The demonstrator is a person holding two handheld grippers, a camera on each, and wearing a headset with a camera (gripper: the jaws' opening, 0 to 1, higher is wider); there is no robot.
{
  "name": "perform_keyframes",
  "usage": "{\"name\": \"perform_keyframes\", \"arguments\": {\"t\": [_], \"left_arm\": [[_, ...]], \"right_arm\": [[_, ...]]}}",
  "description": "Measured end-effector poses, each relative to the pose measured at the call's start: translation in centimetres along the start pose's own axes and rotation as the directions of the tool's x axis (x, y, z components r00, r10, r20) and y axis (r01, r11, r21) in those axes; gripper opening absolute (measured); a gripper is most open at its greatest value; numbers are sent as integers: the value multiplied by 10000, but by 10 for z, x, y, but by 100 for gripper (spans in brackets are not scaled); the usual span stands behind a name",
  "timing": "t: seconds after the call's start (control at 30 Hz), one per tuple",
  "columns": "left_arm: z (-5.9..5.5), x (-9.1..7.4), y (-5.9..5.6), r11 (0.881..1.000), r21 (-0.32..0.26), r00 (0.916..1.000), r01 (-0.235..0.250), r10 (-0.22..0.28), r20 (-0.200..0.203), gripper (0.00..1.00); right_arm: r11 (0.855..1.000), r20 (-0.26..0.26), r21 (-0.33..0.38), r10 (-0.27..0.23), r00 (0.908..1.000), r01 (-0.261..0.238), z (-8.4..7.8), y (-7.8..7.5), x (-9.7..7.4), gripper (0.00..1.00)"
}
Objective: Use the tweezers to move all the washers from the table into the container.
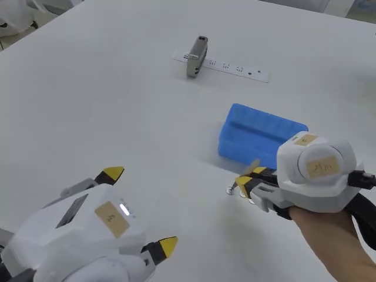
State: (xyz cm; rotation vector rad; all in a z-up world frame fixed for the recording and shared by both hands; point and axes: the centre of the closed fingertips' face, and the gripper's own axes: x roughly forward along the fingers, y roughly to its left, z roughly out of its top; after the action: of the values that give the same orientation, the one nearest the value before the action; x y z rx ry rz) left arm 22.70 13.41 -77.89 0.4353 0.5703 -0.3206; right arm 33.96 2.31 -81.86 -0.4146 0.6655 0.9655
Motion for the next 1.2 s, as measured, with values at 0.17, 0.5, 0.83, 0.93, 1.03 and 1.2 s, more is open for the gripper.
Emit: {"name": "perform_keyframes", "arguments": {"t": [0.17,0.5,0.83,0.93,1.03,1.2], "left_arm": [[1,0,0,9999,-143,10000,49,-48,84,78],[1,1,-2,9999,-109,10000,76,-75,61,81],[4,2,-3,9983,-563,9997,117,-104,236,95],[7,1,-4,9982,-592,9991,116,-91,420,97],[11,1,-4,9967,-794,9980,179,-130,619,99],[12,1,-3,9958,-894,9974,192,-129,704,99]], "right_arm": [[10000,-23,-15,70,10000,-70,5,0,-3,2],[9986,829,428,264,9962,-300,42,-4,-22,2],[9981,1857,601,-266,9822,156,88,-33,-26,3],[9959,1884,803,-572,9804,427,89,-41,-17,3],[9938,1763,838,-872,9805,733,88,-53,-10,3],[9907,1581,970,-1097,9813,952,83,-64,8,3]]}}
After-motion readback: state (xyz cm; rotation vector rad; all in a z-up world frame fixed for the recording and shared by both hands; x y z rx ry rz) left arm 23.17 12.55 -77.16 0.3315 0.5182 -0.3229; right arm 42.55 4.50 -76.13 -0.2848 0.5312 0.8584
